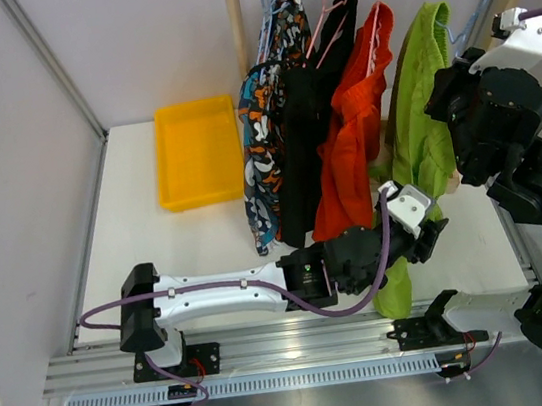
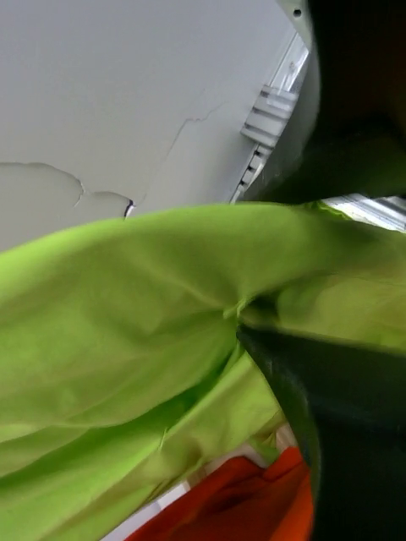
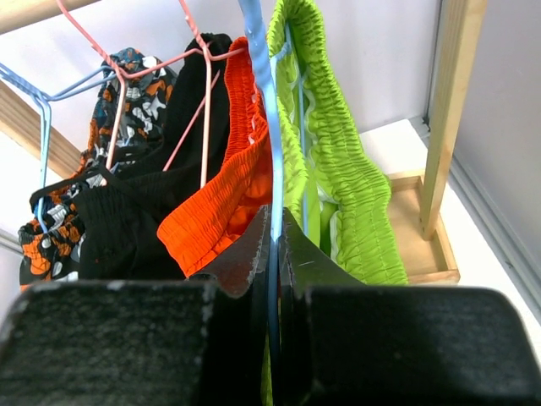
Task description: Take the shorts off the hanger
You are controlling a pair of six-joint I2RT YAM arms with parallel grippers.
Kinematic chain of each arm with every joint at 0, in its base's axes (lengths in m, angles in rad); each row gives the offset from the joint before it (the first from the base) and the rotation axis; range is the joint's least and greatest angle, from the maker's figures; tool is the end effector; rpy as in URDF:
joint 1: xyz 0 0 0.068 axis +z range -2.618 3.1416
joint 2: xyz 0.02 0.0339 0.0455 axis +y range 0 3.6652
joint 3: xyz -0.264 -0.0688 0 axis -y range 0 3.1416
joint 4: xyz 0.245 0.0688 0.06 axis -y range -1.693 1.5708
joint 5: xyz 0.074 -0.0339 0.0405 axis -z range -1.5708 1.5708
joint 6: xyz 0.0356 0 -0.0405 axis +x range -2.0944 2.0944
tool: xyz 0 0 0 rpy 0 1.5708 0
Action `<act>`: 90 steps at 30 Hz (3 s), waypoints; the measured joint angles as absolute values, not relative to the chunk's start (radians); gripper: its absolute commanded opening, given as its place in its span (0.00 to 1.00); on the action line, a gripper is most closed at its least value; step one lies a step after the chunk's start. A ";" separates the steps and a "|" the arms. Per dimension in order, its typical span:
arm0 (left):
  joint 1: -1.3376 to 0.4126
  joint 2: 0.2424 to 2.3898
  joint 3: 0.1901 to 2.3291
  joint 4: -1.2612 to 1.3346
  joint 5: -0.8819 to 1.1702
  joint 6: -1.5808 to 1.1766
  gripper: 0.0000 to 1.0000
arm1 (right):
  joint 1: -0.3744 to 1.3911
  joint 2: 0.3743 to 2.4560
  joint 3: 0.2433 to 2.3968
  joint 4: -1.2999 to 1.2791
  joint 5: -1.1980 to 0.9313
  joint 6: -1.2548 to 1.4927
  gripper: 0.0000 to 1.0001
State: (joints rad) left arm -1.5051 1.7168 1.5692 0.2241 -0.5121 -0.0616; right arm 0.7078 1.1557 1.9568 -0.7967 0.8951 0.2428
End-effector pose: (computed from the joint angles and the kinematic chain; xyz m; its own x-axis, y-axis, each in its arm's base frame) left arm 0.0446 -0.4123 0.4060 -0.0466 -0.1096 -0.9929 0.8365 0.5390 -0.0988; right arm 0.1223 0.0681 0.5732 0.0480 0.2390 -0.9698 0.1799 0.9530 0.2438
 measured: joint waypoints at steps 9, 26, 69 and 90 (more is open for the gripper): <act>-1.507 1.710 1.543 0.240 -0.556 -0.070 0.00 | 0.711 1.159 1.959 -0.807 0.891 0.253 0.00; -1.706 1.373 1.106 0.191 -0.873 -0.168 0.00 | 0.698 1.350 2.247 -0.900 0.904 0.025 0.00; -1.655 1.196 1.292 -0.306 -0.738 -0.268 0.00 | 0.345 1.332 2.241 -1.180 0.612 0.316 0.00; -1.710 0.943 1.124 -0.495 -0.911 -0.395 0.00 | 0.022 1.716 2.531 -0.956 0.207 0.257 0.00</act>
State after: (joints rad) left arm -1.7103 0.9428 1.1244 -0.4953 -0.9108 -0.3950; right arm 0.0219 1.7164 2.5313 -0.9562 0.2070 0.2569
